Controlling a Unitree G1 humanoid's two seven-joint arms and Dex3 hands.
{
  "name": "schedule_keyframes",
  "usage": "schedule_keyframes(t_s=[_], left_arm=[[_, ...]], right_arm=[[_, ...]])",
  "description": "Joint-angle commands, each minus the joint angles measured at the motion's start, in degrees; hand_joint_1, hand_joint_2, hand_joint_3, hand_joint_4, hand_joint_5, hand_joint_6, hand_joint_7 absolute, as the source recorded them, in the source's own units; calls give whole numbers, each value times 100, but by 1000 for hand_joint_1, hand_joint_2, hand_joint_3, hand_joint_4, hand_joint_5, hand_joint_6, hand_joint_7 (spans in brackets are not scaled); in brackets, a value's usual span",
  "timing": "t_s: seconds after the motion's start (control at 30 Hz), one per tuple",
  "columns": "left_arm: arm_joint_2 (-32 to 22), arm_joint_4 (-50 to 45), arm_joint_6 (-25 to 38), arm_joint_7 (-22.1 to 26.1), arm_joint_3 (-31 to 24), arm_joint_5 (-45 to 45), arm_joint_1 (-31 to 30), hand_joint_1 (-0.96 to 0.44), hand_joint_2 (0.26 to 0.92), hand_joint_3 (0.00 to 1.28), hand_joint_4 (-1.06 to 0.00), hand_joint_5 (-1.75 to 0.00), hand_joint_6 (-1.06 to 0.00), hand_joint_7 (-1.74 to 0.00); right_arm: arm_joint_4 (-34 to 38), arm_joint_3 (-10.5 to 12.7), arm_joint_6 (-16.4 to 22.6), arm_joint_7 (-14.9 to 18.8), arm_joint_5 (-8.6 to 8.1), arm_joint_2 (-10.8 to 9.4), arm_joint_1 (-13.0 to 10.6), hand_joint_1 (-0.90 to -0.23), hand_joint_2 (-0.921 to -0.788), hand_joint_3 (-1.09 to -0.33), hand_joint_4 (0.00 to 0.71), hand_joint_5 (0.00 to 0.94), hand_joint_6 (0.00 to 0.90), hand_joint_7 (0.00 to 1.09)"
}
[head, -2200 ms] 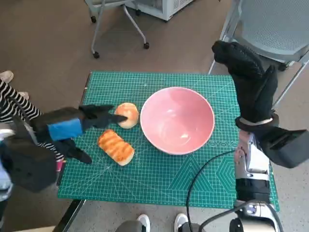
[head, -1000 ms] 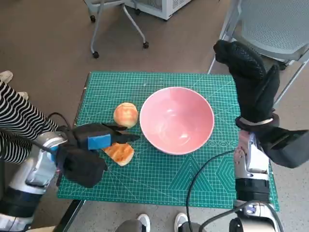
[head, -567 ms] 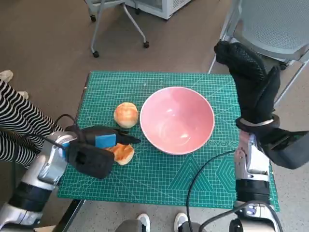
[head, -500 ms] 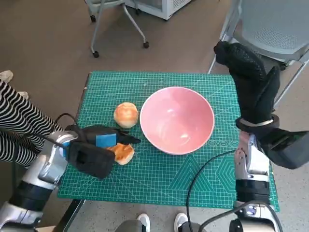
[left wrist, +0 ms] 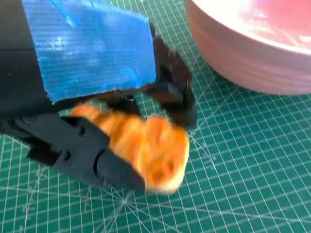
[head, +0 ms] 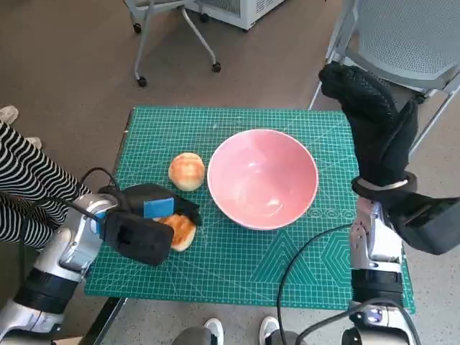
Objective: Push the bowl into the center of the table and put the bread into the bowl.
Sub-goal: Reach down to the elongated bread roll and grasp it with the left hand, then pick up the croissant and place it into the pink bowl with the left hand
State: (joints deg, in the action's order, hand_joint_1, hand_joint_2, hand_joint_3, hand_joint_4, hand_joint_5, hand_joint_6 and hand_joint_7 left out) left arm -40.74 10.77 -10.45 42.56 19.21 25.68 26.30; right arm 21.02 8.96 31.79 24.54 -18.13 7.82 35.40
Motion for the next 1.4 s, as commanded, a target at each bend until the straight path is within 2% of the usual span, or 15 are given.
schedule_keyframes(t_s=[0.03,0.1,0.23,0.43,0.77,0.93,1.1,1.23,1.3,1.4], left_arm=[[-85,-7,-41,-15,-5,78,-88,2,878,118,-719,-1239,-667,-1022],[-83,-7,-44,-15,-8,83,-90,1,878,118,-719,-1241,-668,-1023],[-365,-945,12,82,-628,-371,-154,1,877,117,-744,-1123,-646,-1141],[-442,-1632,287,340,-1093,-916,-19,2,877,108,-774,-1041,-634,-1199],[-362,-2445,757,273,-1720,-1652,839,3,877,89,-793,-1033,-659,-1160],[-212,-2746,1033,92,-1717,-1613,1340,2,877,86,-783,-1060,-678,-1124],[163,-2536,877,-154,-1620,-1695,1946,1,878,83,-773,-1110,-693,-1068],[542,-2158,524,-434,-1376,-1528,2310,1,831,180,-743,-1231,-719,-968],[717,-1970,388,-540,-1203,-1404,2479,0,768,288,-760,-1239,-721,-969],[931,-1715,324,-586,-974,-1277,2730,1,745,317,-787,-1199,-722,-984]], right_arm=[[18,1,-52,47,-34,-5,-121,-662,-921,-642,158,4,0,615],[18,1,-52,47,-34,-5,-121,-662,-921,-642,158,4,0,615],[70,33,-22,90,-64,25,-89,-662,-921,-641,157,3,0,615],[111,58,-24,126,-93,48,-54,-657,-921,-643,156,3,0,614],[89,109,-71,210,-206,96,-27,-658,-921,-642,160,4,0,610],[136,136,-33,247,-241,118,-6,-659,-921,-640,161,4,0,609],[187,166,45,273,-228,124,5,-659,-921,-638,162,4,-1,605],[238,193,93,298,-240,124,15,-660,-921,-634,160,3,-1,595],[244,206,106,307,-246,126,11,-660,-921,-633,159,2,0,592],[235,223,110,306,-248,130,0,-667,-921,-632,157,1,0,589]])
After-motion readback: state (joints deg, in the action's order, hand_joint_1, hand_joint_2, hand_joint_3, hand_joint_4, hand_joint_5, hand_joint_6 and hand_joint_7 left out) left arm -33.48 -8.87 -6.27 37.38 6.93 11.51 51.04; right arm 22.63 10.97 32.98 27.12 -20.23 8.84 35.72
